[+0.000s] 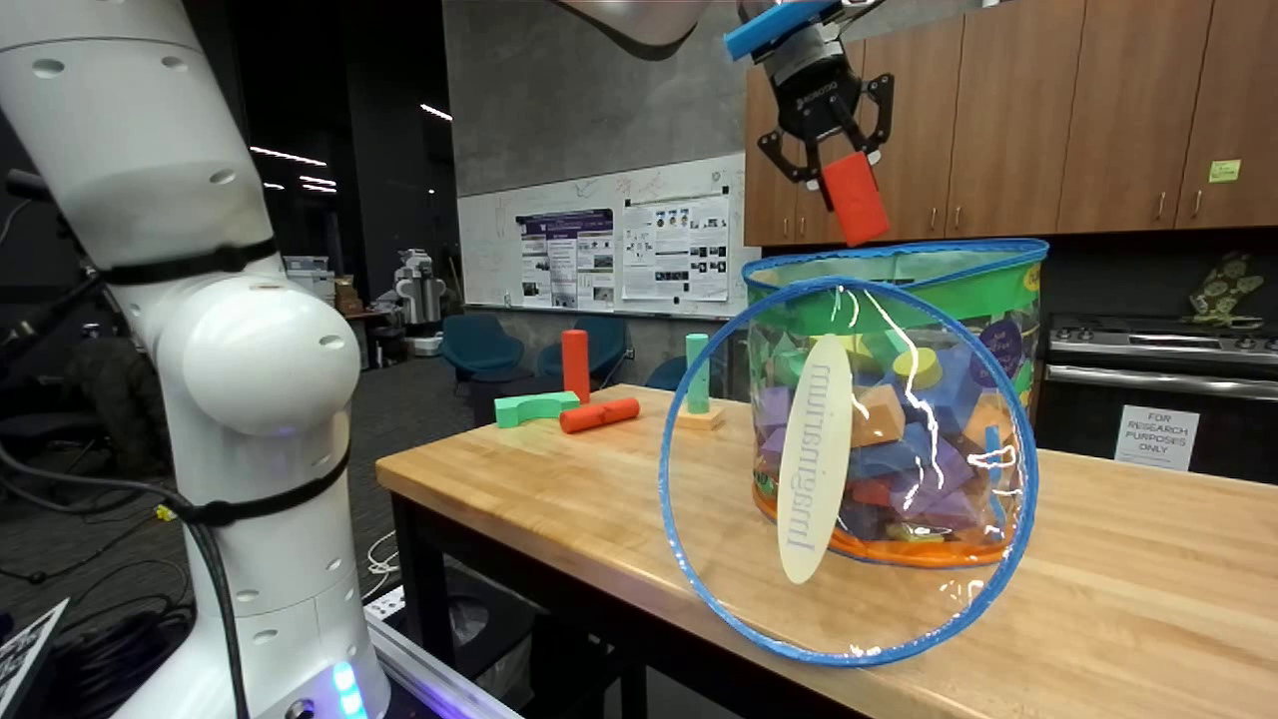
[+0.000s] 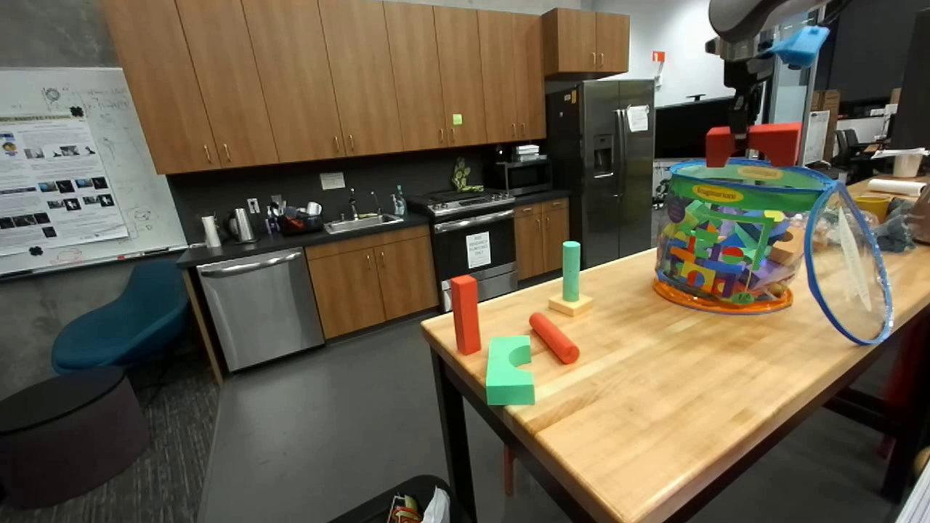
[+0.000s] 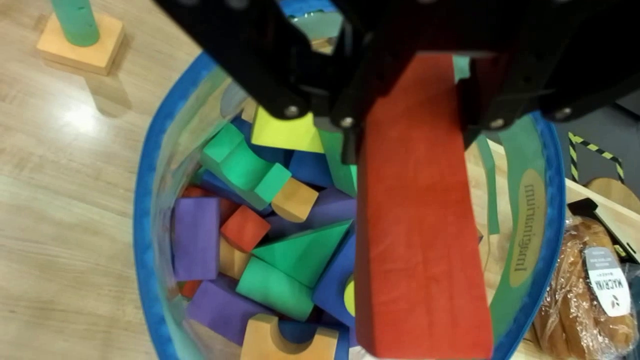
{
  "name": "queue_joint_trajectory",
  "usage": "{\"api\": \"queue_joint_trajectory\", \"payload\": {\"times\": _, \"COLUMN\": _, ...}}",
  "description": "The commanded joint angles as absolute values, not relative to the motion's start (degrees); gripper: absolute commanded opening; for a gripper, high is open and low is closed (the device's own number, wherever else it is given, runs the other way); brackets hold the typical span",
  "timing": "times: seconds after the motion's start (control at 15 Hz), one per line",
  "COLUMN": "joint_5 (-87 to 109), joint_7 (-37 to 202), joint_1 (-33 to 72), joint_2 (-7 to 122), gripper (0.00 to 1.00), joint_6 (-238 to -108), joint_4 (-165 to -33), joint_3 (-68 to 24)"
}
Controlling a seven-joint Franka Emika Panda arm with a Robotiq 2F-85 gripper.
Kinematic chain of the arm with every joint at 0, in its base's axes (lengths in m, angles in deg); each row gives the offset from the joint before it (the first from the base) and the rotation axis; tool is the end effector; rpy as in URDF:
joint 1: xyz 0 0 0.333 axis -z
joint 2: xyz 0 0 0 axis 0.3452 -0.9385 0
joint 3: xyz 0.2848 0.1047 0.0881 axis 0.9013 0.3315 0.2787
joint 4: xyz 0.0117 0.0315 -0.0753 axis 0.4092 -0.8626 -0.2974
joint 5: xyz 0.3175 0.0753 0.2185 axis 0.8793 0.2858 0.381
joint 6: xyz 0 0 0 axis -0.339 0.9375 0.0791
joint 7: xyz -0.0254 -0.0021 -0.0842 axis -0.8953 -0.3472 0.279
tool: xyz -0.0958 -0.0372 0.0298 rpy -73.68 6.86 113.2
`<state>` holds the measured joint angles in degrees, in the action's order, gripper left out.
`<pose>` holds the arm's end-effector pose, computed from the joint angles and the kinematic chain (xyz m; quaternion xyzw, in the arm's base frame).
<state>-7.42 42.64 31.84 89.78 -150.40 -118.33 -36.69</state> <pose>0.4110 -0.2909 0.6181 0.9780 0.0896 0.0370 0.1848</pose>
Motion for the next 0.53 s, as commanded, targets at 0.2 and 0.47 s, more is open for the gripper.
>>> {"api": "queue_joint_trajectory", "payload": {"times": 0.2, "joint_5": -5.34, "joint_7": 43.47, "joint_1": 32.13, "joint_2": 90.87, "gripper": 0.16, "joint_6": -147.85, "joint_4": -119.02, "joint_3": -36.13}}
{"api": "queue_joint_trajectory", "payload": {"times": 0.47, "joint_5": -3.44, "joint_7": 43.5, "joint_1": 31.94, "joint_2": 90.99, "gripper": 0.16, "joint_6": -146.03, "joint_4": -118.94, "joint_3": -36.17}}
